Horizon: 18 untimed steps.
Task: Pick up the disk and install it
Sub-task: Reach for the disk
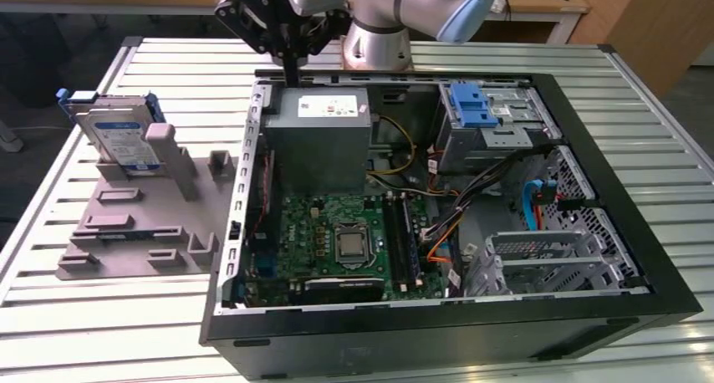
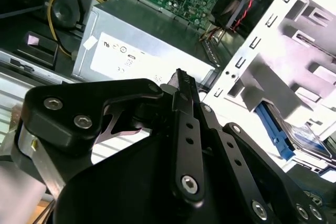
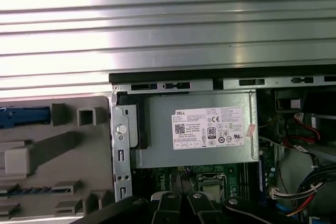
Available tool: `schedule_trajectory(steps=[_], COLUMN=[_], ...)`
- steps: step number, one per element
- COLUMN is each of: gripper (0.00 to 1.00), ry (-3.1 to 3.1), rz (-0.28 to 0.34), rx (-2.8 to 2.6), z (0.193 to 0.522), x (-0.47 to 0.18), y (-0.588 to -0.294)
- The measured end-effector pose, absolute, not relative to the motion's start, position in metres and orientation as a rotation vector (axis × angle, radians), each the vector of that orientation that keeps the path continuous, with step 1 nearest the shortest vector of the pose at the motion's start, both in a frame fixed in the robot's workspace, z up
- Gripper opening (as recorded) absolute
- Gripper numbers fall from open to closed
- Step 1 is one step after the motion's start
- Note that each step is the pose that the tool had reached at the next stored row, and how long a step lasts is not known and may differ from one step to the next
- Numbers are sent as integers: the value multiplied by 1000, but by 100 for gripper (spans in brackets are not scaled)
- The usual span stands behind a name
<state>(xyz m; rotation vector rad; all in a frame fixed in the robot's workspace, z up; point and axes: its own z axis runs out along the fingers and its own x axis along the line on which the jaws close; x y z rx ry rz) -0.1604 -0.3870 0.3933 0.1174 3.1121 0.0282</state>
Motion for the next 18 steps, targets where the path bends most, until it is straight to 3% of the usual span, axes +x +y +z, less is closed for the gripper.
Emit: schedule_trajectory(steps=[18], gripper=[11], ry=[3112], rz=[28], rx=[117], z=[393], x=[-166], y=[-387])
